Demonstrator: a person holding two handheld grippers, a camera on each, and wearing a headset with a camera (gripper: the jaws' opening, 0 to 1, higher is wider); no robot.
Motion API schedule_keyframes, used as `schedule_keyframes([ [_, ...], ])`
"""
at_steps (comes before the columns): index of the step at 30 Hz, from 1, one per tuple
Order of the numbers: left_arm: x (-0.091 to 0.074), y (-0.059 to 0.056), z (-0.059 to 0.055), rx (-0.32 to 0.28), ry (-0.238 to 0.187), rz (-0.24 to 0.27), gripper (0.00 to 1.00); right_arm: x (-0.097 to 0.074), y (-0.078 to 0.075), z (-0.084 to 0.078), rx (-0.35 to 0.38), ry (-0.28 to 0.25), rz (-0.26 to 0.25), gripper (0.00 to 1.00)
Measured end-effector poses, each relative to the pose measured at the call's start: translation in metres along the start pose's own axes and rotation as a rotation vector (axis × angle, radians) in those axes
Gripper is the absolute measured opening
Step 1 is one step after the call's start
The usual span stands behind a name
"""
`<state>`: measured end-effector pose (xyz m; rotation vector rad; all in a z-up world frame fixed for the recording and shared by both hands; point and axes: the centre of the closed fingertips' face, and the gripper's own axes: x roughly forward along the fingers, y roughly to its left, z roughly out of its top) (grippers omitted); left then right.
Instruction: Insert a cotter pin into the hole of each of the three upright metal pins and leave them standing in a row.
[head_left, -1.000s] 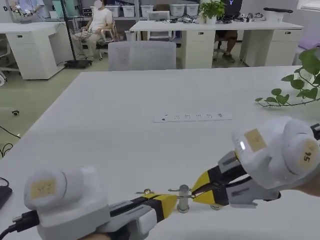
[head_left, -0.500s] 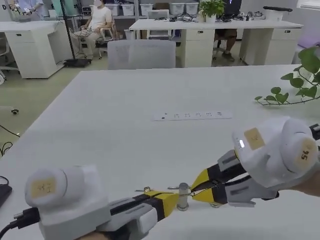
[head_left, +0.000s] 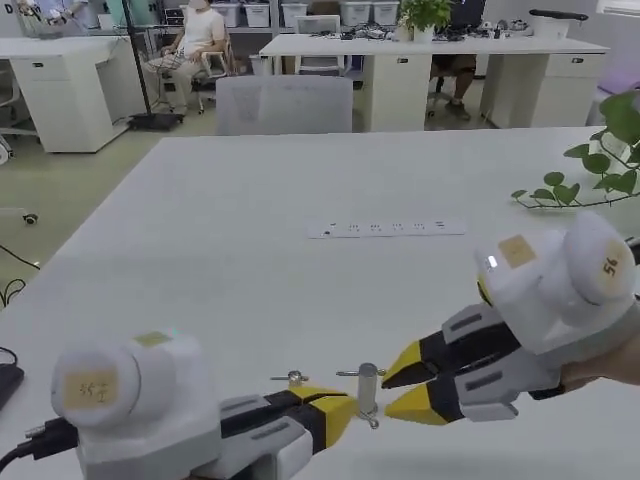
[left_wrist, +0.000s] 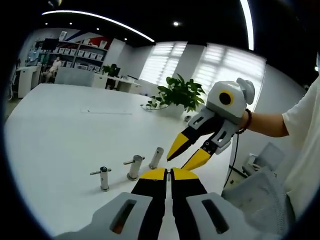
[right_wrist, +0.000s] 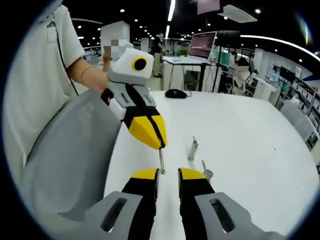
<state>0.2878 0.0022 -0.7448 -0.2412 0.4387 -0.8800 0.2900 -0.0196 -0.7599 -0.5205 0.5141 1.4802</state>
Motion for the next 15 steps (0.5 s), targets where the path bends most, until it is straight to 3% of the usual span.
schedule_keyframes([
  [3, 0.000, -0.003, -0.001, 0.030, 0.011, -0.017, 0.00, 0.001, 0.007, -0.004, 0.045, -0.006, 0.044, 0.17],
  [8, -0.002, -0.012, -0.003, 0.074, 0.024, -0.063, 0.00, 0.003, 0.015, -0.009, 0.053, -0.009, 0.076, 0.17],
  [15, -0.003, -0.024, -0.006, 0.129, 0.044, -0.120, 0.00, 0.002, 0.028, -0.008, 0.119, -0.060, 0.163, 0.17],
])
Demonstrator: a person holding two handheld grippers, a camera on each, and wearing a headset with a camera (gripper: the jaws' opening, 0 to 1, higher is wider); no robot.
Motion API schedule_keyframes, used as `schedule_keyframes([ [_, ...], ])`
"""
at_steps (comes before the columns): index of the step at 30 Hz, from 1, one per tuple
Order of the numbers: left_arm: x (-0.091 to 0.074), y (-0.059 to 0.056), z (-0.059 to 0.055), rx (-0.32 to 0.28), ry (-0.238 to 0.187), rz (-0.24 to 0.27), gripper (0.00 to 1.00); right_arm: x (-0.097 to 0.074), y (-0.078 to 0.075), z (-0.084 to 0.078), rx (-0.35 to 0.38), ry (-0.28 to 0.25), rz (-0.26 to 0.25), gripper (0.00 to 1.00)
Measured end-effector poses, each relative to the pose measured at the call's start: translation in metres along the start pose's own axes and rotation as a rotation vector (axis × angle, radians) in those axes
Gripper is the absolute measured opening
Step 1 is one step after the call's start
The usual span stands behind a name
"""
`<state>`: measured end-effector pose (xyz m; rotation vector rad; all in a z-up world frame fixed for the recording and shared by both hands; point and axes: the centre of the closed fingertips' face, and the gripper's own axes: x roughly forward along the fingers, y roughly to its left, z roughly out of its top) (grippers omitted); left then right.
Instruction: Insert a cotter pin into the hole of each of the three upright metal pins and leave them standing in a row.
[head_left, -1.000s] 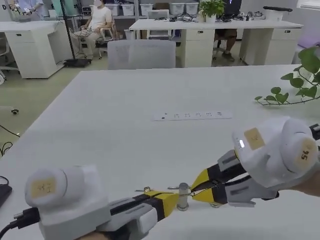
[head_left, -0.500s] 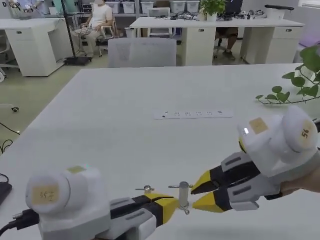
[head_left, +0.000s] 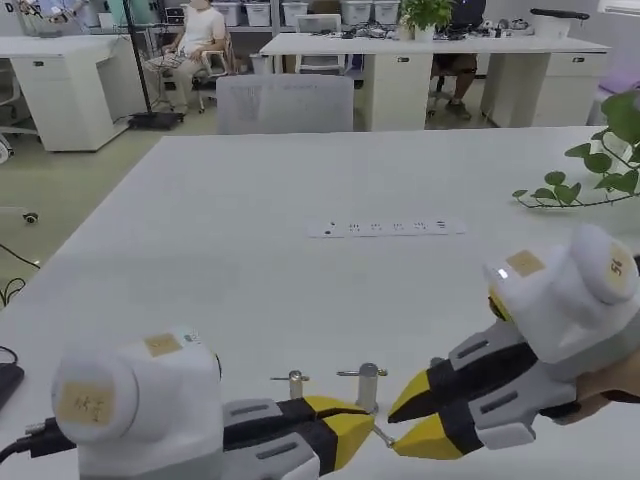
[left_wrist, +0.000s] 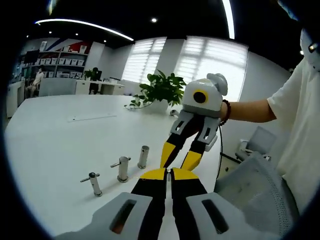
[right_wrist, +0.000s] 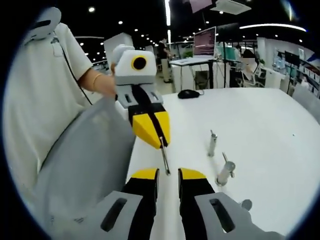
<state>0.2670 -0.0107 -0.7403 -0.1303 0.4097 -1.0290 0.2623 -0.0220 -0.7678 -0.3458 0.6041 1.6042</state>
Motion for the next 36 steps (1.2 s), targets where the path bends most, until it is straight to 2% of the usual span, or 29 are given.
schedule_keyframes([
  [6, -0.001, -0.009, 0.000, 0.027, 0.001, -0.045, 0.00, 0.000, 0.008, -0.005, 0.019, -0.003, 0.048, 0.16],
  [14, -0.002, -0.015, 0.000, 0.029, 0.003, -0.068, 0.00, 0.001, 0.017, -0.010, 0.044, -0.004, 0.093, 0.16],
  [23, -0.003, -0.023, -0.001, 0.034, 0.003, -0.096, 0.00, 0.001, 0.027, -0.009, 0.076, -0.031, 0.142, 0.14],
  [36, -0.004, -0.027, -0.004, 0.016, 0.012, -0.117, 0.00, 0.001, 0.029, -0.008, 0.086, -0.050, 0.148, 0.07],
])
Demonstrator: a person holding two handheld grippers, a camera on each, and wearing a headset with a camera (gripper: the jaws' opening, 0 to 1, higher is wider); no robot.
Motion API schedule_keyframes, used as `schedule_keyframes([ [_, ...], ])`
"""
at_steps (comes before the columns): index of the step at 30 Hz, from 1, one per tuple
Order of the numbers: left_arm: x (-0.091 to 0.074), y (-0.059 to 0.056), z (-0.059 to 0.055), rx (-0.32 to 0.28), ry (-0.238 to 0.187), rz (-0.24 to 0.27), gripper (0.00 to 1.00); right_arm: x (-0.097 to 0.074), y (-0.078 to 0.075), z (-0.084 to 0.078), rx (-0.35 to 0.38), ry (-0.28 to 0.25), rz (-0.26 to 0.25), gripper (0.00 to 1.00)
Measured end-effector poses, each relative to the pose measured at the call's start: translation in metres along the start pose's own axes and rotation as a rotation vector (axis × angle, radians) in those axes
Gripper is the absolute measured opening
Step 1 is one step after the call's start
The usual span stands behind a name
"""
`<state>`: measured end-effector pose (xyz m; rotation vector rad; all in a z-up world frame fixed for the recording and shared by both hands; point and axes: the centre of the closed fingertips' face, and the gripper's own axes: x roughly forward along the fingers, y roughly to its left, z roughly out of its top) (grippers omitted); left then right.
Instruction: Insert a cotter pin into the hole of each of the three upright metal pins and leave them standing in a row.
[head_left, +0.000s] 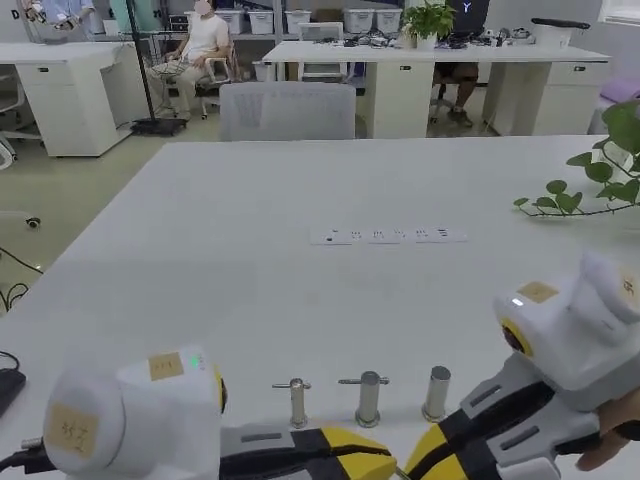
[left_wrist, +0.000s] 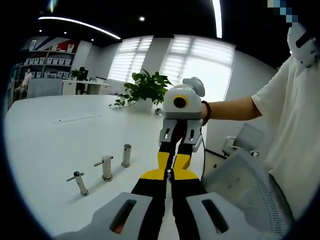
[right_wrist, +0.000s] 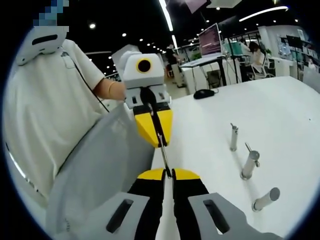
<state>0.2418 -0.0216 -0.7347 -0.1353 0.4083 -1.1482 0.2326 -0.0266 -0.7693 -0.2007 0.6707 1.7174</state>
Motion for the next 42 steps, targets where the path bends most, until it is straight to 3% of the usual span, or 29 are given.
schedule_keyframes([
  [8, -0.001, 0.004, 0.000, -0.002, 0.001, 0.012, 0.01, -0.001, 0.001, 0.001, -0.036, 0.012, -0.005, 0.05],
  [23, 0.002, 0.013, -0.003, 0.002, -0.013, 0.059, 0.02, -0.005, -0.009, -0.003, -0.161, 0.145, -0.084, 0.04],
  [35, 0.002, 0.013, -0.006, 0.009, -0.035, 0.077, 0.20, -0.025, -0.024, -0.018, -0.178, 0.235, -0.173, 0.04],
  [42, -0.001, 0.019, -0.006, 0.030, -0.047, 0.118, 0.31, -0.040, -0.036, -0.023, -0.196, 0.278, -0.242, 0.04],
])
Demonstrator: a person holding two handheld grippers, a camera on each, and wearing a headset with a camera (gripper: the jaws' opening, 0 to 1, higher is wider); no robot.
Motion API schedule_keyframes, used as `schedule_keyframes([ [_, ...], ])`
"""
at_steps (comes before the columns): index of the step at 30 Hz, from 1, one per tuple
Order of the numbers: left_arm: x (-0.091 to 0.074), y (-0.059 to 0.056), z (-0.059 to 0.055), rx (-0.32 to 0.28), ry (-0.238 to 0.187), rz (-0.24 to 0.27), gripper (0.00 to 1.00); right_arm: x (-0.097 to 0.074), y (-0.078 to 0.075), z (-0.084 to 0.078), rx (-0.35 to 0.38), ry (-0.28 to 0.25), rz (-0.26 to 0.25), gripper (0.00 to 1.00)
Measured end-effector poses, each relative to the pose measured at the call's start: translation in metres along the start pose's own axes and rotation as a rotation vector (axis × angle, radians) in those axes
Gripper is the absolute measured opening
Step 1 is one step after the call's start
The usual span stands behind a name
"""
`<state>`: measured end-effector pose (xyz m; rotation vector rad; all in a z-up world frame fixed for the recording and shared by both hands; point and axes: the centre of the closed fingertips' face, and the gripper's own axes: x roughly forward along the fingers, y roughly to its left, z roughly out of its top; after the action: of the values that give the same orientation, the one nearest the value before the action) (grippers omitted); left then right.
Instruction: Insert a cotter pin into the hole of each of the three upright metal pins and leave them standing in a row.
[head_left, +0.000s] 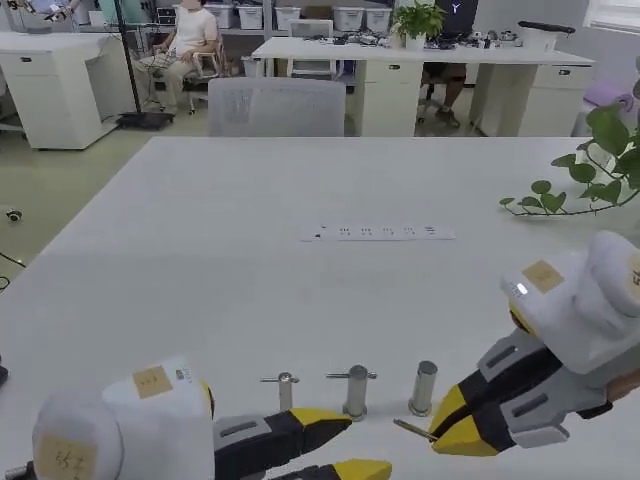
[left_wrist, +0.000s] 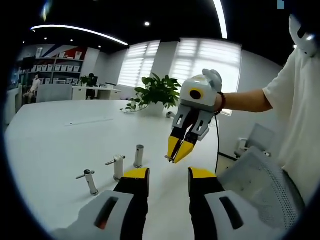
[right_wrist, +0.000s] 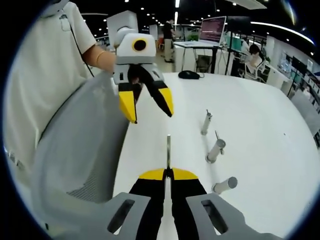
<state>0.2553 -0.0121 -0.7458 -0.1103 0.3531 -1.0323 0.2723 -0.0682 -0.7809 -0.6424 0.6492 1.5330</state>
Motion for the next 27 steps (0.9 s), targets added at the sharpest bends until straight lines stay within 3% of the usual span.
schedule_keyframes([
  [2, -0.001, 0.003, -0.001, 0.026, 0.003, 0.016, 0.34, -0.003, -0.006, -0.005, 0.012, 0.018, -0.024, 0.04],
  [6, -0.003, 0.005, -0.003, 0.020, 0.001, 0.036, 0.43, -0.008, -0.018, -0.015, 0.002, 0.064, -0.070, 0.04],
  [17, -0.007, 0.013, -0.007, 0.025, 0.008, 0.095, 0.58, -0.016, -0.039, -0.043, -0.049, 0.182, -0.132, 0.04],
  [27, -0.012, 0.023, -0.009, 0.038, 0.017, 0.152, 0.67, -0.023, -0.064, -0.062, -0.077, 0.254, -0.201, 0.04],
])
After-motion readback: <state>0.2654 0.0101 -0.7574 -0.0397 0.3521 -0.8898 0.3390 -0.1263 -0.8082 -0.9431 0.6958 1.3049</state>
